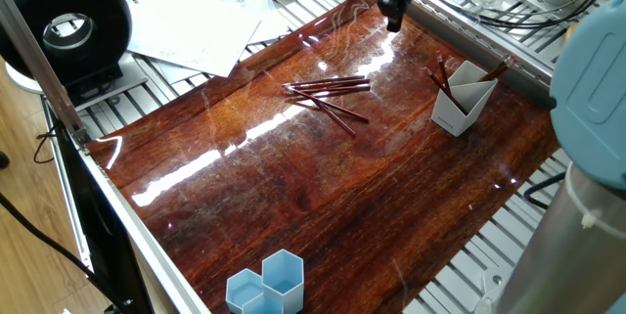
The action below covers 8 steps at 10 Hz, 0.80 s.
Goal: Put the pen into the pen holder
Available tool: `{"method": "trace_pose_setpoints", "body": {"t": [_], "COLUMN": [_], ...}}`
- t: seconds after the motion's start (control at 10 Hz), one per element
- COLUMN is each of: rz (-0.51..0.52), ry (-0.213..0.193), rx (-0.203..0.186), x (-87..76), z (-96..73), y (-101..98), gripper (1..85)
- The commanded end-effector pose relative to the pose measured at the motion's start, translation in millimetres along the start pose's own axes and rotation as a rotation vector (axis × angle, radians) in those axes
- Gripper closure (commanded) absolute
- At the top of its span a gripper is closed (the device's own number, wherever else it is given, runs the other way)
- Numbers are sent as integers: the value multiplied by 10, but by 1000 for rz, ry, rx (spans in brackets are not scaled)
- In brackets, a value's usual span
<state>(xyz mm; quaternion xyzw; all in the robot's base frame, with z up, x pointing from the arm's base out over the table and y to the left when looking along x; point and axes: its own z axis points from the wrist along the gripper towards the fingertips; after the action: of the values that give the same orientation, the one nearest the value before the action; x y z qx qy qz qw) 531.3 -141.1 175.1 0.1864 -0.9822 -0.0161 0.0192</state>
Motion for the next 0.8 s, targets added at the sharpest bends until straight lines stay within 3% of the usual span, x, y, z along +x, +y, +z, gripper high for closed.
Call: {"method": "trace_pose_setpoints", "body": {"t": [0.0,0.2,0.3,0.5,0.7], "rz": [-92,-87,-72,-21,34], "ry": [-45,-60,-49,-82,-87], "rx": [-22,-68,-74,-121,-104], "x": [-128,-162,-242,-746,-1021], "z": [0,-8,11,119,278], "y": [52,171,253,662,1009], "gripper": [737,643,643,610,607]}}
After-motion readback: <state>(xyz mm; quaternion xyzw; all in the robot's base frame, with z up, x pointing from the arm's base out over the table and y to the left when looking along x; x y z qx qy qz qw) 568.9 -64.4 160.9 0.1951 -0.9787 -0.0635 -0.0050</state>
